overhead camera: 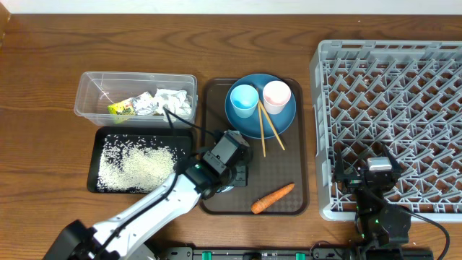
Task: Sort waste into correct bins and load items into the dishwasher rack
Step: 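Carry the empty bowl right and set it on the brown tray, then move the left gripper to the carrot and grasp it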
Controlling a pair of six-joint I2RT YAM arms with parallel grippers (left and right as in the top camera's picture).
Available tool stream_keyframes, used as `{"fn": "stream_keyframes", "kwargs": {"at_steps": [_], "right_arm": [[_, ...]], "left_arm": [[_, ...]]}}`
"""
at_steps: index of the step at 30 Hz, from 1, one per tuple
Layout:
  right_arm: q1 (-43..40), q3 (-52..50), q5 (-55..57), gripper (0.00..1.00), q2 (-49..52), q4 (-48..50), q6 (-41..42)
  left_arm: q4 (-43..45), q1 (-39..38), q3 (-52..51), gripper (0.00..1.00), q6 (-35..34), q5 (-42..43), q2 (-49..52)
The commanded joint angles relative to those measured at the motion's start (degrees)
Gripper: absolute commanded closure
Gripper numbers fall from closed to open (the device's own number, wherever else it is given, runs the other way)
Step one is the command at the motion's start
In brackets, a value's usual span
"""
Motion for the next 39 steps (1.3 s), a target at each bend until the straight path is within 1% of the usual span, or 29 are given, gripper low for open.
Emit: {"fn": "stream_keyframes", "kwargs": {"at_steps": [1,4,5,6,11,12,13,14,18,22,23,28,32,34,37,39], "right_arm": [[0.1,-0.1,0.4,0.01,-0.1,-0.2,0.4],[0.1,-0.1,0.4,0.01,-0.1,-0.2,0.4],[0.1,-0.1,0.4,0.01,-0.1,-0.2,0.4],[0.1,-0.1,0.4,0.01,-0.1,-0.2,0.4],[0.1,-0.1,0.4,0.01,-0.1,-0.2,0.4],[0.1,-0.1,0.4,0.01,-0.1,-0.2,0.4],[0.1,-0.1,0.4,0.01,-0.1,-0.2,0.4],[0.1,-0.1,0.4,0.01,-0.1,-0.1,0.4],[0.1,-0.1,0.4,0.01,-0.1,-0.2,0.4],[0.1,-0.1,0.4,0.01,-0.1,-0.2,0.4],[0.1,-0.1,0.4,0.01,-0.1,-0.2,0.4],[0.1,-0.1,0.4,0.01,-0.1,-0.2,0.4],[0.1,-0.1,0.4,0.01,-0.1,-0.2,0.4],[0.1,-0.1,0.4,0.01,-0.1,-0.2,0.4],[0.1,-0.1,0.4,0.01,-0.1,-0.2,0.4],[0.1,-0.1,0.4,0.01,-0.1,-0.2,0.4]], "left_arm": [[0.9,0.0,0.2,0.94,-0.3,-1.7,2.7],[2.0,0.0,0.2,0.92,-0.3,-1.7,3.1],[2.5,0.0,0.3,0.87,-0.3,-1.7,3.0],[2.7,0.0,0.5,0.85,-0.2,-1.8,2.9],[2.9,0.0,2.0,0.84,2.8,-5.0,2.4],[2.8,0.0,2.2,0.83,3.0,-5.7,2.4],[2.8,0.0,2.3,0.79,3.5,-5.9,2.4],[2.9,0.0,2.4,0.79,4.4,-5.9,2.4],[2.6,0.0,3.6,0.79,8.3,-5.9,2.2],[0.0,0.0,5.1,0.8,8.4,-5.9,0.0],[-0.8,-0.1,5.3,0.85,8.3,-5.9,-1.0],[-4.8,-1.0,5.4,0.93,8.3,-5.3,-6.6],[-8.2,-4.8,5.4,0.94,8.3,-3.7,-9.7],[-8.8,-8.1,5.4,0.94,8.5,-3.3,-9.8],[-8.6,-14.1,5.3,0.94,10.5,-3.6,-8.9],[-8.5,-17.7,5.3,0.94,10.8,-5.3,-7.8]]}}
